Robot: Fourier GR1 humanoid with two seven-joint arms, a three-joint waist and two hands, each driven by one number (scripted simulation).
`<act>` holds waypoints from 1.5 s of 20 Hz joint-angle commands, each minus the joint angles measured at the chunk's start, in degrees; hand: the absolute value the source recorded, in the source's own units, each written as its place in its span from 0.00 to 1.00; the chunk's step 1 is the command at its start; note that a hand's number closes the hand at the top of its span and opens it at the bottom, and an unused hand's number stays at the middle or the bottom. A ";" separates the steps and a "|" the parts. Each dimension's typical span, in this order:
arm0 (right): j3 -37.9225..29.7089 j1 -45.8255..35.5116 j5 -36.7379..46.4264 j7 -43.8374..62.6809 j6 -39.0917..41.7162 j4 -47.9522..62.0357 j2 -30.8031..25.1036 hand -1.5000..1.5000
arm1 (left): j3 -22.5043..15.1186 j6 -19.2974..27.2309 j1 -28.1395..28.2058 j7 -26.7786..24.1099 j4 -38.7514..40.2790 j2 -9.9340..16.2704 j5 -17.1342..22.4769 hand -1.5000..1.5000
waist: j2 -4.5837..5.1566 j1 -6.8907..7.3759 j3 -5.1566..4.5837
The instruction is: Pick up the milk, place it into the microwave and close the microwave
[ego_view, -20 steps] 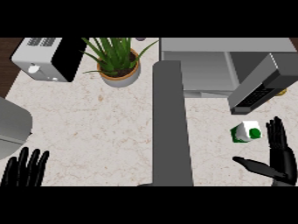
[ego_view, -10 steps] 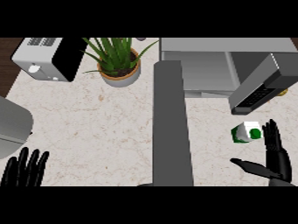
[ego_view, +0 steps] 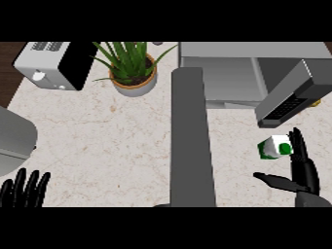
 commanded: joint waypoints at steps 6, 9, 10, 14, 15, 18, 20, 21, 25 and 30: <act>-1.38 -5.31 -1.46 -2.60 -2.07 3.98 1.00 0.00 | -0.31 -0.63 2.74 0.53 -2.96 0.11 0.00 0.00 | 0.06 0.24 0.02; -3.30 -5.85 -2.35 -3.36 -6.62 4.90 0.67 1.00 | -0.56 0.43 0.66 1.00 -2.11 -0.71 -0.35 0.00 | 0.22 0.44 0.07; -3.58 -5.41 -2.40 -4.90 -5.97 4.63 -0.37 1.00 | 0.67 -0.65 -0.74 -0.56 0.51 0.15 -0.37 0.00 | 0.27 0.42 0.07; -1.28 -6.30 0.89 -4.46 -12.14 4.23 0.34 1.00 | -5.05 1.34 2.85 -5.03 1.80 -1.36 -4.50 0.00 | 0.22 0.80 0.06; -2.28 -6.22 -0.18 -5.54 -12.48 4.95 2.28 1.00 | -4.89 -0.34 3.75 -1.45 -1.61 -1.38 -2.35 0.00 | 0.23 0.73 0.09; -3.76 -8.21 -0.84 -3.70 -15.67 4.33 -0.41 1.00 | -1.23 -1.16 1.18 -2.96 1.93 -0.42 -1.34 0.00 | 0.30 0.73 0.07; -4.69 -9.67 -1.78 -3.85 -13.54 4.06 -0.84 1.00 | 0.41 -1.10 0.22 -1.37 0.69 0.24 0.95 0.00 | 0.39 0.90 0.11; -4.32 -8.26 -1.64 -6.55 -13.87 4.22 2.27 1.00 | -0.44 -0.51 1.43 -0.37 -0.27 -0.14 0.46 0.00 | 0.35 0.86 0.11; -2.71 -10.68 -0.18 -5.78 -17.97 3.33 6.84 1.00 | 0.22 -2.18 0.51 -1.25 1.02 1.03 0.77 0.00 | 0.28 0.83 0.05; -3.72 -10.93 -2.00 -5.93 -11.82 1.93 6.38 1.00 | 0.43 -2.41 0.76 -0.53 0.71 1.36 1.31 0.00 | 0.24 0.80 0.07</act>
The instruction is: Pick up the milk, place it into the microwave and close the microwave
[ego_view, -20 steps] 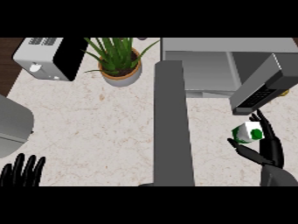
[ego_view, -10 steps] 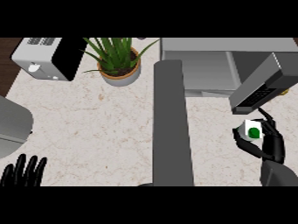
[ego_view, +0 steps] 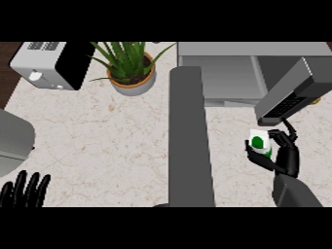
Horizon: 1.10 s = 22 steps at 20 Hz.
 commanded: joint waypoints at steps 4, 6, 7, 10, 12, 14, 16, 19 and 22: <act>2.88 -1.67 1.83 -8.47 0.07 -3.28 5.80 1.00 | -0.39 -0.44 0.97 0.71 -0.14 -0.19 0.42 0.00 | -0.79 0.74 -0.20; 3.24 -0.99 1.69 -8.05 1.59 -4.73 4.76 1.00 | -0.60 -0.19 2.77 0.27 -1.99 -0.56 0.06 0.00 | -0.91 0.51 -0.23; 2.96 -1.92 1.44 -7.89 0.13 -5.04 5.39 1.00 | -1.37 -0.88 3.57 -2.57 -0.75 -1.10 -1.72 0.00 | -0.89 0.66 -0.23; 6.01 1.52 2.41 -3.68 1.54 -11.05 5.05 1.00 | -1.34 1.31 0.54 -0.70 0.20 -2.25 -2.09 0.00 | -1.13 -0.31 -0.31; 7.91 4.03 2.65 -1.24 1.53 -17.27 6.03 1.00 | 1.64 -1.22 -0.17 -1.29 1.33 0.03 1.04 0.00 | -1.36 -0.96 -0.39; 10.20 9.13 2.81 1.95 0.85 -24.34 7.56 1.00 | -0.25 -0.69 1.89 -0.78 -0.46 -0.65 -0.92 0.00 | -1.38 -0.95 -0.38; 11.94 11.80 2.72 3.94 0.04 -30.50 9.40 1.00 | -1.06 -0.75 2.02 0.77 -1.50 -0.87 -0.16 0.00 | -1.29 -0.82 -0.36; 14.87 18.26 3.89 13.52 0.89 -41.21 7.00 1.00 | -3.17 -2.72 8.58 -0.82 -5.44 -0.69 -0.89 0.00 | -1.50 -0.96 -0.41; 21.07 27.10 2.91 17.27 -0.63 -53.65 9.52 1.00 | 0.43 -2.98 5.68 -1.08 -1.67 0.34 1.48 0.00 | -1.48 -1.22 -0.44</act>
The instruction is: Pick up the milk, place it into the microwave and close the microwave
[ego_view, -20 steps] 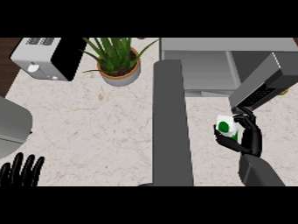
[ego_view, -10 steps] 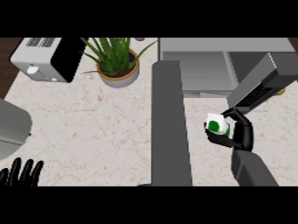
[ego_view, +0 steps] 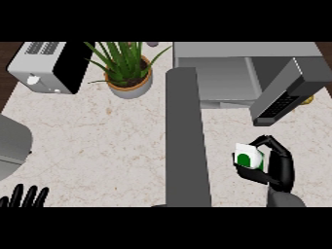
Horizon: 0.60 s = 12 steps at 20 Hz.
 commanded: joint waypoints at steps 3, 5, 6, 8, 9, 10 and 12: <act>7.84 12.66 -0.37 10.53 5.81 -23.34 0.68 1.00 | 0.76 -0.05 0.29 -1.44 0.55 -0.61 0.26 0.00 | 0.04 -0.05 -0.02; 10.34 15.26 -3.95 11.63 6.42 -26.17 1.38 1.00 | -0.06 1.32 1.65 0.72 -2.97 -0.55 0.17 0.00 | 0.17 0.33 0.06; 8.04 11.32 -7.50 13.68 8.64 -25.55 1.39 1.00 | 0.26 -0.06 1.09 -4.58 2.77 -1.12 -2.04 0.00 | 0.18 0.59 0.04; 16.68 17.43 -11.59 12.44 6.49 -29.29 1.40 1.00 | 0.76 2.38 -0.72 0.91 -0.63 -1.27 0.52 0.00 | 0.23 0.25 0.09; 13.71 15.54 -12.28 12.91 6.49 -30.08 1.40 1.00 | -0.48 0.90 0.90 -4.31 3.05 -1.77 -2.32 0.00 | 0.28 0.74 0.09; 16.03 16.61 -11.87 14.64 6.34 -31.46 1.41 1.00 | 1.77 -0.41 0.24 -1.82 1.86 0.15 0.77 0.00 | 0.33 0.76 0.09; 15.72 10.66 -11.28 14.46 2.49 -27.47 1.41 1.00 | 0.65 0.43 2.30 1.07 -3.22 -0.19 1.34 0.00 | 0.42 1.18 0.12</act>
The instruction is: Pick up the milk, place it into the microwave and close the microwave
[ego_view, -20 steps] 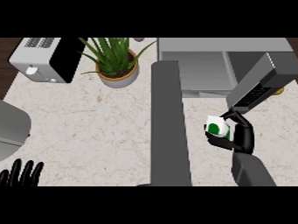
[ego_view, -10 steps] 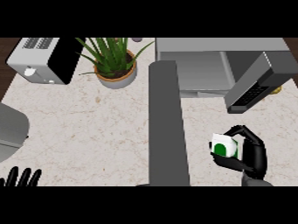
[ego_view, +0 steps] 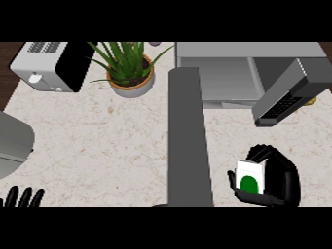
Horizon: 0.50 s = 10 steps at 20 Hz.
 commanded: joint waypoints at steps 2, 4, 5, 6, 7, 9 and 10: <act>4.10 -3.28 -1.14 2.08 -6.88 -1.63 0.11 1.00 | 0.45 -1.11 1.44 -0.38 -0.62 0.30 0.73 0.00 | 0.13 0.46 0.04; 8.03 -2.87 2.61 2.24 -12.79 -1.43 0.12 1.00 | 4.03 -0.88 -2.57 3.58 -0.43 2.18 5.20 0.00 | 0.17 0.33 0.04; 6.51 -8.62 3.90 4.64 -14.42 1.79 0.12 1.00 | 3.57 -3.30 0.36 -2.15 2.57 1.57 3.10 0.00 | 0.17 0.76 0.03; 4.65 -11.08 3.86 5.58 -14.11 4.61 0.12 1.00 | 2.98 -3.61 5.09 -1.73 -2.77 1.57 3.49 0.00 | 0.17 1.09 0.05; 4.23 -11.19 5.03 7.77 -13.21 1.62 0.12 1.00 | 3.65 0.61 -2.04 5.35 -3.63 1.52 5.08 0.00 | 0.21 0.43 0.04; 5.60 -11.69 4.43 7.27 -12.99 4.14 0.12 1.00 | 2.17 1.38 -5.79 0.36 4.99 -1.30 -0.77 0.00 | 0.19 0.36 0.03; 5.29 -14.93 2.48 6.85 -15.98 7.48 0.12 1.00 | 5.11 -4.46 -0.07 -5.82 6.70 1.23 0.68 0.00 | 0.17 0.80 0.03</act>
